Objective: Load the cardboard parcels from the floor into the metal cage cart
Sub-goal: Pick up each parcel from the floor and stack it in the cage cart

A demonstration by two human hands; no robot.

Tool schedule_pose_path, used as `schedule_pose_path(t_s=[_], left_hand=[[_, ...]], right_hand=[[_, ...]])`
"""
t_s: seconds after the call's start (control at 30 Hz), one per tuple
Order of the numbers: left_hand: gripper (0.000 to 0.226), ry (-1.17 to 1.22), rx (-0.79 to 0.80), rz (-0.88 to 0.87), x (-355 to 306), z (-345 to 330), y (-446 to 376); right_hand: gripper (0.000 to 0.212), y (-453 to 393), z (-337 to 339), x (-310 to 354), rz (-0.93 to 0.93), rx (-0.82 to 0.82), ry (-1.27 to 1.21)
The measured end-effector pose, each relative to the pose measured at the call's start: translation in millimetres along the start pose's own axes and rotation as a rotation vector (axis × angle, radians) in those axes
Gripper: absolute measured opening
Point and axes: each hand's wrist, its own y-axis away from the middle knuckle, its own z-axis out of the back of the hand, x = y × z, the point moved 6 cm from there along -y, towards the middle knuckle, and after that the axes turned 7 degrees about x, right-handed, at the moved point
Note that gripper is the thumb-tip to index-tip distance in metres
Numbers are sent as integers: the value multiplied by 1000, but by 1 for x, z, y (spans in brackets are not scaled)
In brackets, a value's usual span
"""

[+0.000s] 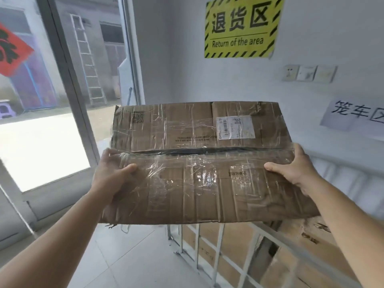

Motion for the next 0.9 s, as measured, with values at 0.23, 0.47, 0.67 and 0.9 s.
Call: schedule_pose_path(t_s=[0.23,0.47,0.67,0.9], left_hand=[[46,2,129,-112,-82,-142,-17],[52,-42,245,-157,-141,-277,-25],[82,-131,345,-139,-172,-380,-27],[83,-240,518,-138,-170,-486,-26]], right_hand=[[110,-17,106,-95,-115,-156,-45],[109,-36,185,-181,-228,-225,-97],[111,-39,236,-241,-357,-251,-109],[109,-16,258,-310,-539,-273,-118]])
